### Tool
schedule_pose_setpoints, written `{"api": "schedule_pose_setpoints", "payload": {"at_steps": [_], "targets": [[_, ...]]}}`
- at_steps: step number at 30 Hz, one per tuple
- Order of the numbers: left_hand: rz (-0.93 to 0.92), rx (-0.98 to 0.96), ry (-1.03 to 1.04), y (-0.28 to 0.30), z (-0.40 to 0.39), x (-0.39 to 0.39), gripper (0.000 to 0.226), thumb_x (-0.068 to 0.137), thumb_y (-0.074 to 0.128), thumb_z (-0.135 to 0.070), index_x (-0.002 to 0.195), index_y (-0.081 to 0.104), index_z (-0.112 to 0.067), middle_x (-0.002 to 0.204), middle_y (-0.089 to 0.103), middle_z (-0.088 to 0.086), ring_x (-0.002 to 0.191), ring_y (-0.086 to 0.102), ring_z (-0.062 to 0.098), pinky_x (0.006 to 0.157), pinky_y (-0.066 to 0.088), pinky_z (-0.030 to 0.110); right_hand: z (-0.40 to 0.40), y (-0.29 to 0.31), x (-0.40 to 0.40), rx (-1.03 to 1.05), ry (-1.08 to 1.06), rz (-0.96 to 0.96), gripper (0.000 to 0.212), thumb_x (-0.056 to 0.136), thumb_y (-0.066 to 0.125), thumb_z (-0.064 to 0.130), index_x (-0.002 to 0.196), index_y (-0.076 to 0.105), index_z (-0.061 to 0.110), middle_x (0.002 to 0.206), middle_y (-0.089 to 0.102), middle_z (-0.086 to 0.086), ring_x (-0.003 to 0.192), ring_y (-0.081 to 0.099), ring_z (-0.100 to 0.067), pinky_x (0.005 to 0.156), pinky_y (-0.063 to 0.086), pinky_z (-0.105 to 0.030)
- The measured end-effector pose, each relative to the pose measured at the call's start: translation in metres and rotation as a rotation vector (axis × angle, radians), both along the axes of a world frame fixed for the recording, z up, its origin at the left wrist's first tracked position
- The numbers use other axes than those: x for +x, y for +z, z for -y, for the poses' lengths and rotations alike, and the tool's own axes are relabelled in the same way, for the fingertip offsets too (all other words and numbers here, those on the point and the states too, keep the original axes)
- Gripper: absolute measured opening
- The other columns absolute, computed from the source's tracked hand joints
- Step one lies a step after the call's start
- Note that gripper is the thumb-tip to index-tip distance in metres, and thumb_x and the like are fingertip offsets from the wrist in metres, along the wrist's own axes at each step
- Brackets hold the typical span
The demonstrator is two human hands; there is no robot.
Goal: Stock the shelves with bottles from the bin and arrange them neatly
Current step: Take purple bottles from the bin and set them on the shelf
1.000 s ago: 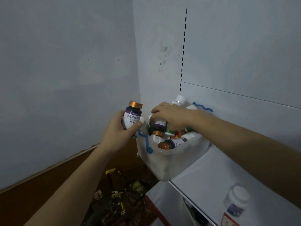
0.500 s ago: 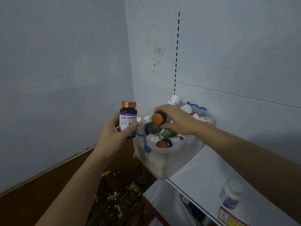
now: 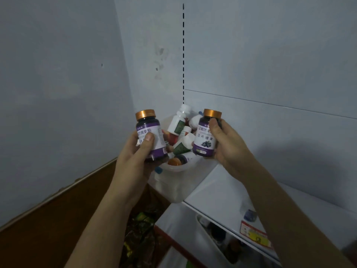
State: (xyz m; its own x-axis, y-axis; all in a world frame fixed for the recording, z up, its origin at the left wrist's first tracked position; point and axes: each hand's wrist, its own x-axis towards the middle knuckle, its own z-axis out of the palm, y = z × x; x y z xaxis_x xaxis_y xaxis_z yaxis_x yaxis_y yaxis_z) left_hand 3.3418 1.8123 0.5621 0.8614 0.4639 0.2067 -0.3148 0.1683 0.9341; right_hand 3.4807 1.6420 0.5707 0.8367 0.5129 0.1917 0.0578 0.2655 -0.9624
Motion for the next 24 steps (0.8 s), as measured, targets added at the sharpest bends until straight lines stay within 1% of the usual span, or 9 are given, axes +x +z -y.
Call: {"api": "schedule_pose_setpoints", "payload": {"at_steps": [2, 4, 7, 11, 14, 18, 19, 21, 24], "targets": [[0.008, -0.066, -0.056, -0.004, 0.005, -0.006, 0.046, 0.091, 0.057, -0.034, 0.133, 0.055, -0.017, 0.114, 0.072, 0.011, 0.103, 0.071, 0.032, 0.079, 0.060, 0.035, 0.023, -0.008, -0.016, 0.005, -0.094, 0.013, 0.041, 0.086, 0.054, 0.048, 0.121, 0.061, 0.028, 0.111, 0.074, -0.003, 0.094, 0.074, -0.017, 0.065, 0.061, -0.035], [0.006, -0.105, -0.094, -0.009, 0.009, -0.008, 0.047, 0.093, 0.056, -0.034, 0.136, 0.055, -0.015, 0.118, 0.070, 0.015, 0.104, 0.070, 0.035, 0.081, 0.060, 0.036, 0.050, -0.019, -0.030, -0.012, -0.183, 0.000, 0.043, 0.083, 0.052, 0.052, 0.119, 0.062, 0.033, 0.111, 0.074, -0.001, 0.094, 0.073, -0.017, 0.061, 0.057, -0.028], [-0.008, -0.150, -0.181, -0.016, 0.026, -0.004, 0.047, 0.093, 0.055, -0.033, 0.136, 0.055, -0.013, 0.122, 0.068, 0.017, 0.104, 0.070, 0.035, 0.082, 0.061, 0.037, 0.089, -0.036, -0.045, -0.054, -0.295, -0.009, 0.040, 0.082, 0.053, 0.051, 0.116, 0.063, 0.033, 0.112, 0.074, -0.002, 0.103, 0.072, -0.025, 0.069, 0.060, -0.035], [0.014, -0.171, -0.368, -0.032, 0.064, 0.007, 0.042, 0.093, 0.060, -0.035, 0.127, 0.062, -0.011, 0.118, 0.069, 0.018, 0.099, 0.071, 0.030, 0.081, 0.061, 0.039, 0.140, -0.051, -0.064, -0.075, -0.467, -0.043, 0.037, 0.086, 0.056, 0.045, 0.120, 0.063, 0.032, 0.113, 0.073, 0.000, 0.107, 0.071, -0.023, 0.078, 0.062, -0.042], [0.023, -0.156, -0.529, -0.046, 0.100, 0.011, 0.047, 0.086, 0.063, -0.043, 0.122, 0.066, -0.014, 0.115, 0.070, 0.017, 0.098, 0.070, 0.029, 0.077, 0.060, 0.038, 0.181, -0.059, -0.080, -0.064, -0.607, -0.074, 0.037, 0.089, 0.058, 0.043, 0.124, 0.062, 0.032, 0.112, 0.073, 0.007, 0.111, 0.068, -0.022, 0.083, 0.061, -0.046], [-0.029, -0.106, -0.656, -0.057, 0.152, 0.013, 0.044, 0.092, 0.050, -0.039, 0.125, 0.060, -0.012, 0.110, 0.070, 0.015, 0.093, 0.068, 0.026, 0.077, 0.057, 0.037, 0.229, -0.069, -0.100, 0.044, -0.827, -0.193, 0.028, 0.098, 0.059, 0.035, 0.125, 0.064, 0.032, 0.121, 0.068, 0.000, 0.112, 0.065, -0.027, 0.066, 0.060, -0.035], [-0.042, -0.093, -0.672, -0.058, 0.163, 0.013, 0.044, 0.092, 0.047, -0.039, 0.125, 0.059, -0.012, 0.108, 0.070, 0.013, 0.091, 0.067, 0.025, 0.079, 0.056, 0.038, 0.239, -0.071, -0.105, 0.056, -0.877, -0.215, 0.028, 0.099, 0.058, 0.034, 0.127, 0.063, 0.030, 0.124, 0.066, -0.002, 0.112, 0.065, -0.029, 0.067, 0.061, -0.039], [-0.068, -0.119, -0.710, -0.062, 0.183, 0.013, 0.048, 0.091, 0.048, -0.041, 0.128, 0.058, -0.012, 0.106, 0.070, 0.013, 0.089, 0.066, 0.025, 0.078, 0.056, 0.038, 0.260, -0.074, -0.117, 0.082, -0.940, -0.229, 0.029, 0.100, 0.058, 0.032, 0.129, 0.062, 0.027, 0.124, 0.065, -0.003, 0.111, 0.065, -0.030, 0.082, 0.061, -0.051], [-0.096, -0.238, -0.787, -0.064, 0.214, 0.009, 0.055, 0.089, 0.049, -0.047, 0.130, 0.056, -0.011, 0.103, 0.068, 0.012, 0.086, 0.064, 0.024, 0.070, 0.056, 0.034, 0.291, -0.075, -0.139, 0.116, -0.984, -0.222, 0.029, 0.101, 0.055, 0.031, 0.129, 0.063, 0.028, 0.119, 0.069, 0.001, 0.115, 0.066, -0.024, 0.090, 0.059, -0.051]]}}
